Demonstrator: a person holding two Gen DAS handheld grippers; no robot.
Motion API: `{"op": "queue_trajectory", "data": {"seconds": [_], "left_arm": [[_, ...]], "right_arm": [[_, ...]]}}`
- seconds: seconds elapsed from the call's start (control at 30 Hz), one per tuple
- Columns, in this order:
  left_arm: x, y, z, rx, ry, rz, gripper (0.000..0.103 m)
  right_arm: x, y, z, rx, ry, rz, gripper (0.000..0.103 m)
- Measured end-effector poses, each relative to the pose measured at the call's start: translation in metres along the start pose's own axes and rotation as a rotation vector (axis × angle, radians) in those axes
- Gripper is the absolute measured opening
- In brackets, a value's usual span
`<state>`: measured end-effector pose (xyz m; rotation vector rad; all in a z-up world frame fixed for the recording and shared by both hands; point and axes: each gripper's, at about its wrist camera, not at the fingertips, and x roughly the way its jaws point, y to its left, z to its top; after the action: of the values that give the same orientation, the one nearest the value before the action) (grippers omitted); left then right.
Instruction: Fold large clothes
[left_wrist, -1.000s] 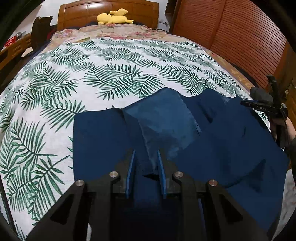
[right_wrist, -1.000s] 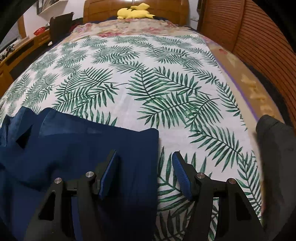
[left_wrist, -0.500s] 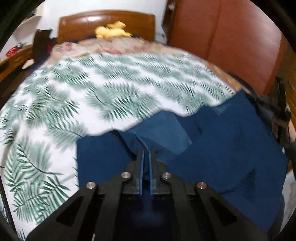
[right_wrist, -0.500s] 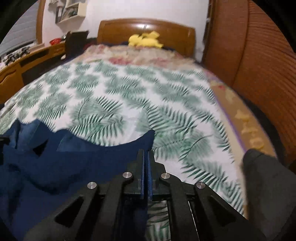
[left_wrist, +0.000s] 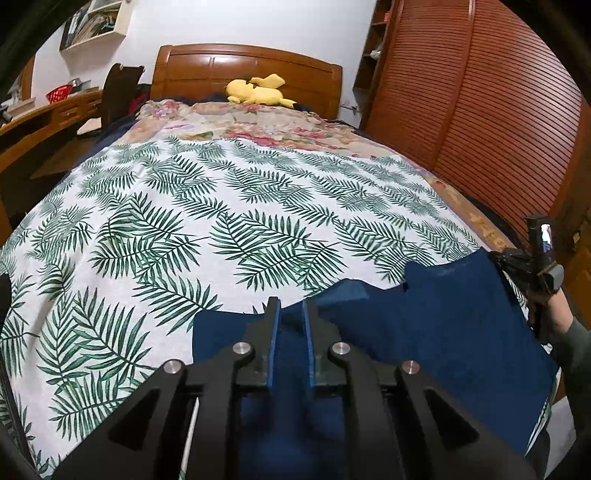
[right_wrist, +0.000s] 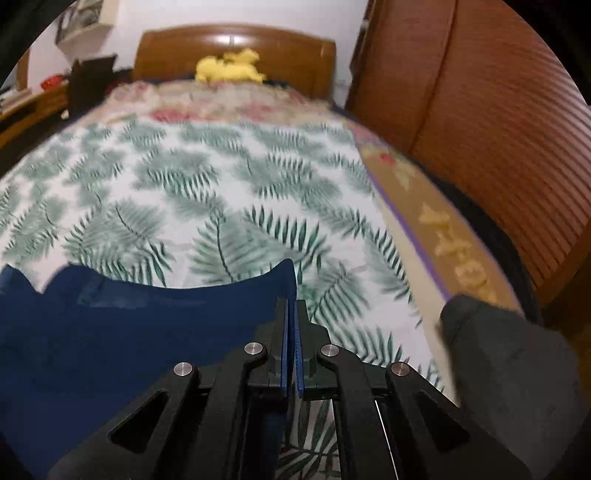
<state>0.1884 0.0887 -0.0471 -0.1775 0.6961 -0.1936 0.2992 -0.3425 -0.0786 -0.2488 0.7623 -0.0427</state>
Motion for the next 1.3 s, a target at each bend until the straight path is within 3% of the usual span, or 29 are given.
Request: {"op": "queue_trajectory", "data": {"seconds": [0.13, 0.2, 0.4, 0.83, 1.03, 1.3], "left_arm": [[-0.013, -0.008, -0.007, 0.033, -0.004, -0.009, 0.014], [-0.021, -0.013, -0.012, 0.051, -0.008, -0.01, 0.016], [-0.051, -0.036, -0.027, 0.115, -0.035, -0.016, 0.018], [-0.11, -0.098, -0.069, 0.19, -0.083, -0.06, 0.019], [-0.125, -0.116, -0.09, 0.217, -0.089, -0.041, 0.02], [-0.13, -0.126, -0.112, 0.224, -0.065, -0.038, 0.02]], "right_arm": [[-0.005, -0.005, -0.004, 0.014, 0.028, -0.007, 0.01], [-0.016, -0.006, -0.005, -0.003, 0.018, -0.001, 0.027], [-0.067, 0.004, -0.021, -0.04, -0.031, 0.091, 0.038], [-0.161, 0.067, -0.102, -0.133, -0.033, 0.367, 0.039], [-0.182, 0.081, -0.132, -0.162, -0.016, 0.413, 0.039], [-0.193, 0.078, -0.154, -0.17, -0.012, 0.4, 0.039]]}}
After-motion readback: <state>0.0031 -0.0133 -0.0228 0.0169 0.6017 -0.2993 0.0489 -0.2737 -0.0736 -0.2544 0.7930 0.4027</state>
